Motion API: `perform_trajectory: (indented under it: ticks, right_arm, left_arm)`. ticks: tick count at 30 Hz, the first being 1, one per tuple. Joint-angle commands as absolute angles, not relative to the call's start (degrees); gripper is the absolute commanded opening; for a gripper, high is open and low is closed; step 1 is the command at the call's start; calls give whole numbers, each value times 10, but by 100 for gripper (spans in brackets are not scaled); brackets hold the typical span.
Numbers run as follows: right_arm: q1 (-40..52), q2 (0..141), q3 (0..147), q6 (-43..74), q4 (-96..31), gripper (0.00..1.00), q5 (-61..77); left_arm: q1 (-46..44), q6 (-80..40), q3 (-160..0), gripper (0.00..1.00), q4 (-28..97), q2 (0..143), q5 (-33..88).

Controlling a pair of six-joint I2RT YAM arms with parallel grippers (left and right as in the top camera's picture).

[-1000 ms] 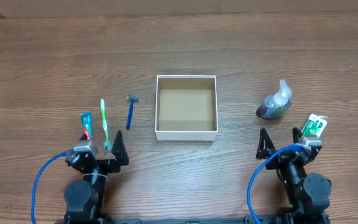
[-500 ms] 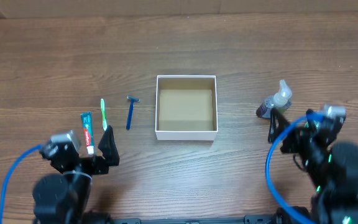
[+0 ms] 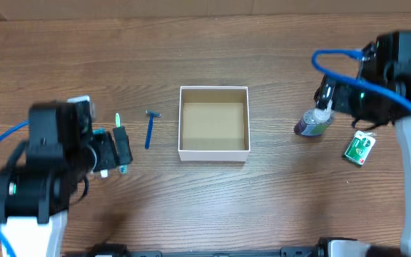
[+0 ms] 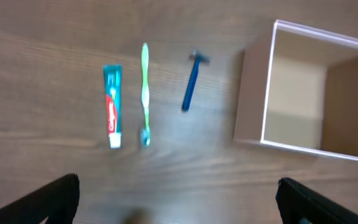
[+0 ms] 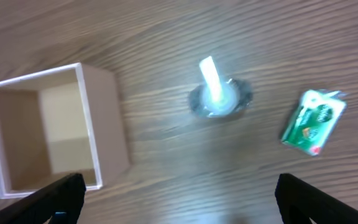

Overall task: Pack container
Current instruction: 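Move the right gripper over the soap pump bottle and grasp it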

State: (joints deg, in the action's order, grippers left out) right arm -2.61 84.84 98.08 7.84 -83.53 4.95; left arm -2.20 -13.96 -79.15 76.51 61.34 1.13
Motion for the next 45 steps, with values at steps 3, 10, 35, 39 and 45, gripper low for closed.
perform_trajectory:
  ticks: [3, 10, 35, 39, 45]
  right_arm:
    - [-53, 890, 1012, 41, -839, 100, 1]
    - [-53, 952, 1012, 4, -846, 100, 1]
    - [-53, 1036, 930, -34, -758, 92, 36]
    - [-53, 1036, 930, -34, -756, 83, 36]
    - [-53, 1036, 930, -34, -757, 67, 36]
  left_arm:
    - [-19, -124, -832, 100, 792, 684, 20]
    - [-19, -124, -832, 100, 792, 701, 20]
    - [-19, -124, -832, 100, 787, 701, 19]
    - [-19, -124, -832, 100, 788, 701, 13]
    - [-19, -124, -832, 100, 787, 701, 13]
